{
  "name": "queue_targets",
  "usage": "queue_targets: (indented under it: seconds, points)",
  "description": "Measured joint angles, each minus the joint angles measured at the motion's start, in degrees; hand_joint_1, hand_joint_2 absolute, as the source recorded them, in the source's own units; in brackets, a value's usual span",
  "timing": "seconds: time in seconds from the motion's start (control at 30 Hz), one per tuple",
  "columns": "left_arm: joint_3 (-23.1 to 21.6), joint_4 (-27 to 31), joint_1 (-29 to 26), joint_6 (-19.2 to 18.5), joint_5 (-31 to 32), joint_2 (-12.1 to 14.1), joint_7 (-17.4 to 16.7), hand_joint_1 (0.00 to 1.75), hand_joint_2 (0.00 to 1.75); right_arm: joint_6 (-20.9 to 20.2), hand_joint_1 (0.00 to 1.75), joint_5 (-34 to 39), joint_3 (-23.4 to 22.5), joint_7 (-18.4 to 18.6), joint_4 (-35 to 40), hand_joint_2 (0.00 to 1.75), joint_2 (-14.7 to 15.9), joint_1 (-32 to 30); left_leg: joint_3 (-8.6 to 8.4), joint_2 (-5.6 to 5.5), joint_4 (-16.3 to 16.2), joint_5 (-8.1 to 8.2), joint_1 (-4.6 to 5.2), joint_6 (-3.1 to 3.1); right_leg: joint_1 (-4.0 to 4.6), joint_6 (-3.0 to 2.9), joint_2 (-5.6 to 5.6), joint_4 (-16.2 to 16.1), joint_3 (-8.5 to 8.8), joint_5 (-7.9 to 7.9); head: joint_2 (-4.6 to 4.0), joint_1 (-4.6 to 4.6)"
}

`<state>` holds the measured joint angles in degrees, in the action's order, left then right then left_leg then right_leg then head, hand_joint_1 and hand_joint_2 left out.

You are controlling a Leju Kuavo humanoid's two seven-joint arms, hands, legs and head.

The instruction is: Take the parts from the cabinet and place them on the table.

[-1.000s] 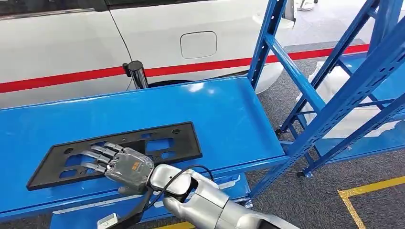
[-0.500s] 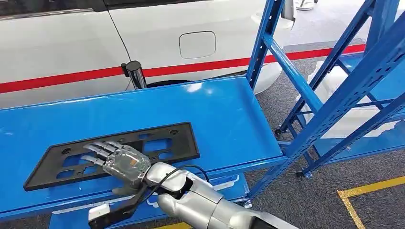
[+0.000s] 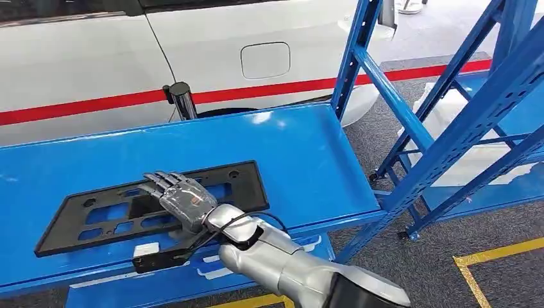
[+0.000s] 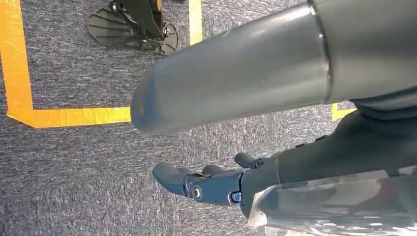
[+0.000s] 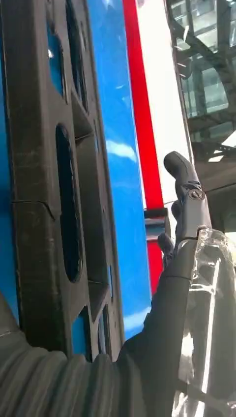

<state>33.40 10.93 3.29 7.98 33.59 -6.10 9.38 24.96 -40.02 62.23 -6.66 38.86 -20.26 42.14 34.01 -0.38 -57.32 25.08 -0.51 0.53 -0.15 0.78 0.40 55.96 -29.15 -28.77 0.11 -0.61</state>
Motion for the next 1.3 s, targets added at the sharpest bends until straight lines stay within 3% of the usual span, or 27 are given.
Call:
queue_targets:
  seconds: [0.3,0.33,0.4,0.43,0.47,0.5,0.57,0.7,0.87,1.3]
  points:
    - [0.02,0.0,0.01,-0.04,0.77,-0.04,0.15,0.0,0.0,4.59,0.0,-3.28,1.92,4.21,-4.24,1.75,-0.09,1.47,-0.03,0.0,0.0,0.0,0.0,0.0,0.0,0.0,0.0,0.0,0.03,0.0,0.0,0.0]
    - [0.02,0.0,0.02,-0.07,0.87,-0.04,0.15,0.0,0.0,4.76,0.1,-3.47,2.16,4.5,-4.55,1.75,-0.11,1.64,-0.03,0.0,0.0,0.0,0.0,0.0,0.0,0.0,0.0,0.0,0.03,0.0,0.0,0.0]
    - [0.04,0.0,0.02,-0.07,0.94,-0.04,0.15,0.0,0.0,4.87,0.1,-3.91,2.56,5.13,-5.18,1.75,-0.13,1.98,-0.04,0.0,0.0,0.0,0.0,0.0,0.0,0.0,0.0,0.0,0.03,0.0,0.0,0.0]
    - [0.02,0.0,0.02,-0.07,0.98,-0.04,0.15,0.0,0.0,4.87,0.35,-4.09,2.69,5.46,-5.4,1.75,-0.15,2.13,-0.04,0.0,0.0,0.0,0.0,0.0,0.0,0.0,0.0,0.0,0.03,0.0,0.0,0.0]
    - [0.04,0.0,0.02,-0.05,1.07,-0.04,0.07,0.0,0.0,4.87,1.34,-4.15,2.8,5.64,-5.63,1.75,-0.22,2.22,-0.04,0.0,0.0,0.0,0.0,0.0,0.0,0.0,0.0,0.0,0.04,0.0,0.0,0.0]
    - [0.04,0.0,0.02,-0.04,1.09,-0.04,0.02,0.0,0.0,4.87,1.31,-4.15,2.88,5.7,-5.84,1.75,-0.26,2.26,-0.05,0.0,0.0,0.0,0.0,0.0,0.0,0.0,0.0,0.0,0.04,0.0,0.0,0.0]
    - [0.06,0.0,0.02,-0.02,1.09,-0.04,0.0,0.0,0.0,4.87,1.5,-4.22,3.26,5.81,-6.36,1.75,-0.26,2.28,-0.05,0.0,0.0,0.0,0.0,0.0,0.0,0.0,0.0,0.0,0.04,0.0,0.0,0.0]
    - [0.09,0.0,0.03,0.09,1.09,-0.04,-0.11,0.0,0.0,4.87,1.47,-4.65,3.89,6.12,-7.15,1.75,-0.26,2.47,-0.06,0.0,0.0,0.0,0.0,0.0,0.0,0.0,0.0,0.0,0.05,0.0,0.0,0.0]
    - [0.13,0.0,0.03,0.24,1.09,-0.07,-0.13,0.0,0.0,4.87,1.75,-4.98,4.33,6.49,-7.69,1.75,-0.28,2.76,-0.06,0.01,0.0,0.0,0.0,0.0,0.0,0.0,0.01,0.0,0.05,0.0,0.0,0.0]
    - [0.26,0.0,0.06,0.44,1.53,-0.09,-0.13,0.0,0.0,6.31,1.75,-5.81,5.35,6.71,-8.39,1.75,-0.39,4.53,-0.46,0.06,0.01,0.13,0.0,-0.15,-0.01,0.15,0.01,-0.02,-0.02,-0.14,0.0,0.0]
